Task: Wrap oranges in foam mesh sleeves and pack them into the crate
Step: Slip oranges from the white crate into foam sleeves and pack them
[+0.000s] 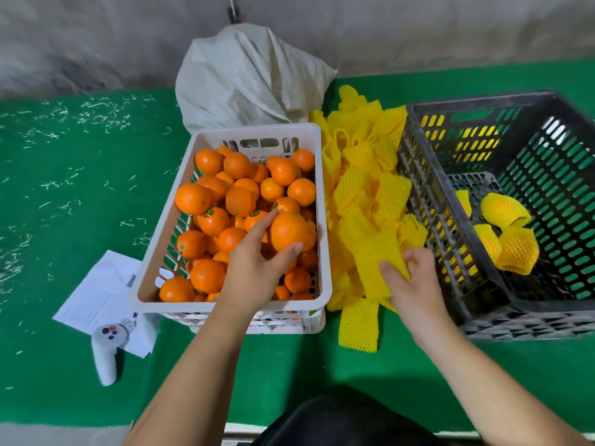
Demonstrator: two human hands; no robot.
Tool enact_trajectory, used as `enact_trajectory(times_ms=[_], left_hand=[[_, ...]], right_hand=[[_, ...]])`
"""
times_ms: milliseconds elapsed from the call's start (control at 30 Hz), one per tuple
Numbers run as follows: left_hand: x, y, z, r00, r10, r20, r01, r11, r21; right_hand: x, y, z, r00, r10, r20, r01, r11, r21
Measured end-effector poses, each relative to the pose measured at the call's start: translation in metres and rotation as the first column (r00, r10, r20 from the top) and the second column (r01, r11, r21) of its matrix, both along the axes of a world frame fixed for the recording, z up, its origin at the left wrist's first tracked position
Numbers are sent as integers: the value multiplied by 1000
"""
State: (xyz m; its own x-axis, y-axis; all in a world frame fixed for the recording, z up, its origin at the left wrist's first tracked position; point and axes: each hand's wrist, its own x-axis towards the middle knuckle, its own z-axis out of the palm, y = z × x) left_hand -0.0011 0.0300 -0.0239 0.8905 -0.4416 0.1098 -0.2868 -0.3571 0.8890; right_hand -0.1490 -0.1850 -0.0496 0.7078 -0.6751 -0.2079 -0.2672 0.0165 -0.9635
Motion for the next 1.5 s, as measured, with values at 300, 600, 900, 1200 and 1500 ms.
enact_trajectory(times_ms=[300,600,900,1200,1500], left_hand=[[-28,-46,-9,844,-117,-523,-154,882,-446],[-24,-35,-9,838,-182,-514,-139,841,-524],[-24,-31,-7,786,-318,-530,-84,794,-601],[-26,-26,1,638,-531,-558,107,779,-618],[-29,-30,-5,722,-419,-551,56,829,-557]], right_hand=[[36,18,39,902,219,371,-401,745,534],[35,25,26,895,365,255,-398,913,87],[45,11,44,924,342,173,-355,933,51],[66,9,41,994,69,82,-49,974,-221],[57,6,38,978,190,88,-166,960,-228]])
